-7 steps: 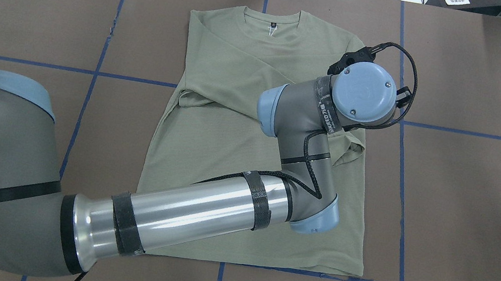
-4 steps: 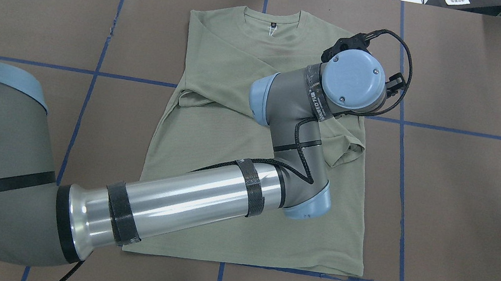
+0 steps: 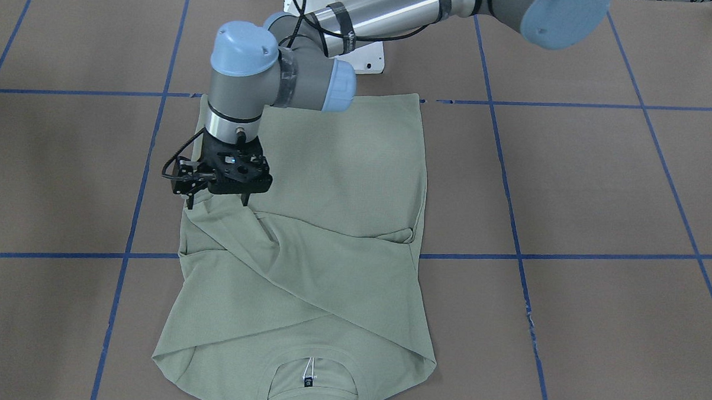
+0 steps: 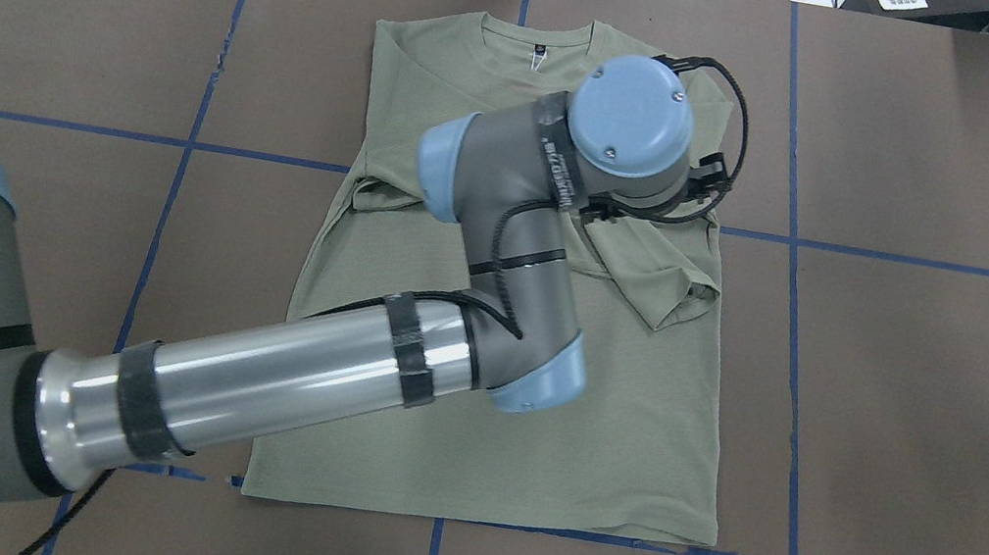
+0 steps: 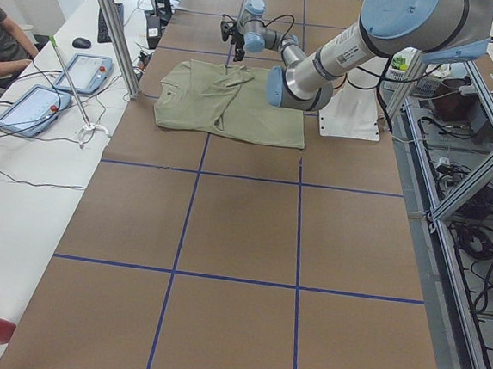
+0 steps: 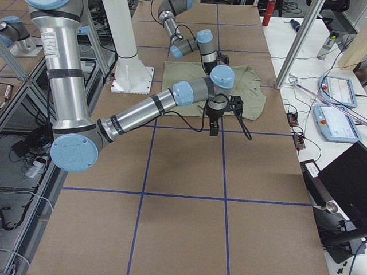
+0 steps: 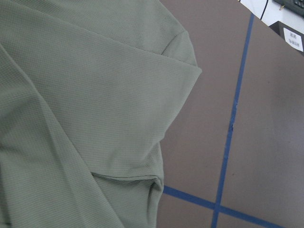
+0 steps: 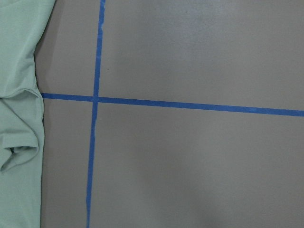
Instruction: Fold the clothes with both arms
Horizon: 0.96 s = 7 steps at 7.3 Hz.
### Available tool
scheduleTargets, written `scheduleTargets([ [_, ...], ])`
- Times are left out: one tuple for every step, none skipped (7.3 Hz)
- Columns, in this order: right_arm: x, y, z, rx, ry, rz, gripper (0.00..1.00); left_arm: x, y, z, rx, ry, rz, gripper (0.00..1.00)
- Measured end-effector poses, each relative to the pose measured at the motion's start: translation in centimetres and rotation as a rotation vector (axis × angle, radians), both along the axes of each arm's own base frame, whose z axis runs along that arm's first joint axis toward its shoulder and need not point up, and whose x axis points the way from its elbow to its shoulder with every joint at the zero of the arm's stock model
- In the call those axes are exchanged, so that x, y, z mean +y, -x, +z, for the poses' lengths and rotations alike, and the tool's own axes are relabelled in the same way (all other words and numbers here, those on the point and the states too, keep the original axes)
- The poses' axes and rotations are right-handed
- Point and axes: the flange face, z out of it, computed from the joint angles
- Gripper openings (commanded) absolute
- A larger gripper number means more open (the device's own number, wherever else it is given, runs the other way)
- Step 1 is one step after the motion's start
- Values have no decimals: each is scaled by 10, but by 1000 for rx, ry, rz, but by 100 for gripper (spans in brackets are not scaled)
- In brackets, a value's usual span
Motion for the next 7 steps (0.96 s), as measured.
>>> scheduleTargets([
  [3,25,-9,-23,16,25,100,12,39,35,-46,-41,36,99],
  [8,49,-16,-42,30,42,100,30,86,71,-87,-90,66,99],
  [18,74,-21,-45,41,51,100,52,135,104,-126,-137,93,99],
  [37,102,-28,-27,48,58,100,74,181,133,-161,-174,116,99],
  [62,131,-33,-11,50,64,100,94,217,158,-188,-193,132,99],
  [91,161,-32,-10,55,75,100,109,243,179,-208,-194,141,99],
  [125,197,-27,-13,59,96,100,120,262,196,-223,-188,144,99],
])
